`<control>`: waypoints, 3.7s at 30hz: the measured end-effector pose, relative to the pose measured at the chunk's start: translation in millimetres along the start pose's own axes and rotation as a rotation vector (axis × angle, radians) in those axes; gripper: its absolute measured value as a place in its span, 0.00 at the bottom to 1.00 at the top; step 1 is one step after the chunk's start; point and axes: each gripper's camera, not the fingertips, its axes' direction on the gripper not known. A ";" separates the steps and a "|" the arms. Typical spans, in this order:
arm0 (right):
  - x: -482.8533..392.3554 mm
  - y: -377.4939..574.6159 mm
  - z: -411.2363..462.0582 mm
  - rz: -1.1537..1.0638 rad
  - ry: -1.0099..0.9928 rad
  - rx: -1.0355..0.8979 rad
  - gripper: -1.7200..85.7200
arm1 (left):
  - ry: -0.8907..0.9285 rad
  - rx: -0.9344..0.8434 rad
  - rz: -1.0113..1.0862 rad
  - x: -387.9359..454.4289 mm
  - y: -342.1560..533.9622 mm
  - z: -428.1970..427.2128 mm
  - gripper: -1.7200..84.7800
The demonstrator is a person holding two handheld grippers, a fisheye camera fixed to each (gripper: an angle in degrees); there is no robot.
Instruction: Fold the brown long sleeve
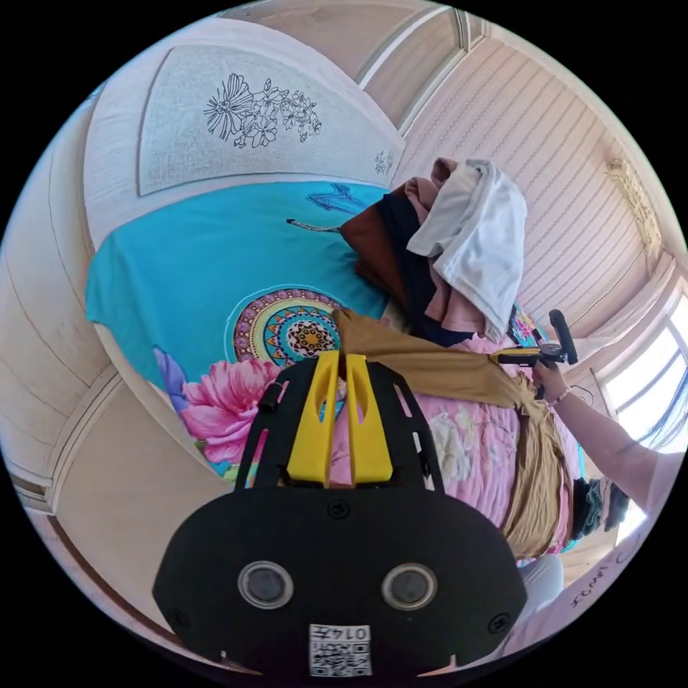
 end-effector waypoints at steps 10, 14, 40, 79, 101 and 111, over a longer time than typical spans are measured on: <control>31.1 47.2 -158.1 0.079 -0.074 0.224 0.09 | -0.084 -0.096 -0.037 -28.4 62.2 81.8 0.07; 42.7 179.7 -266.6 0.219 -0.007 0.309 0.09 | -0.057 -0.095 0.153 13.1 121.9 58.7 0.07; 236.2 220.4 -544.8 0.558 0.127 0.278 0.13 | 0.226 -0.467 0.859 493.9 182.9 573.7 0.11; -73.1 431.1 -834.2 0.790 -0.196 0.044 0.06 | 0.159 -0.595 0.602 87.0 555.2 529.4 0.06; -80.8 777.4 -1108.7 1.533 0.192 0.741 0.11 | 0.196 -0.477 0.981 223.3 650.2 503.8 0.07; -54.4 838.4 -1123.6 1.607 0.111 0.890 0.11 | 0.544 -0.585 1.540 514.2 846.5 582.8 0.07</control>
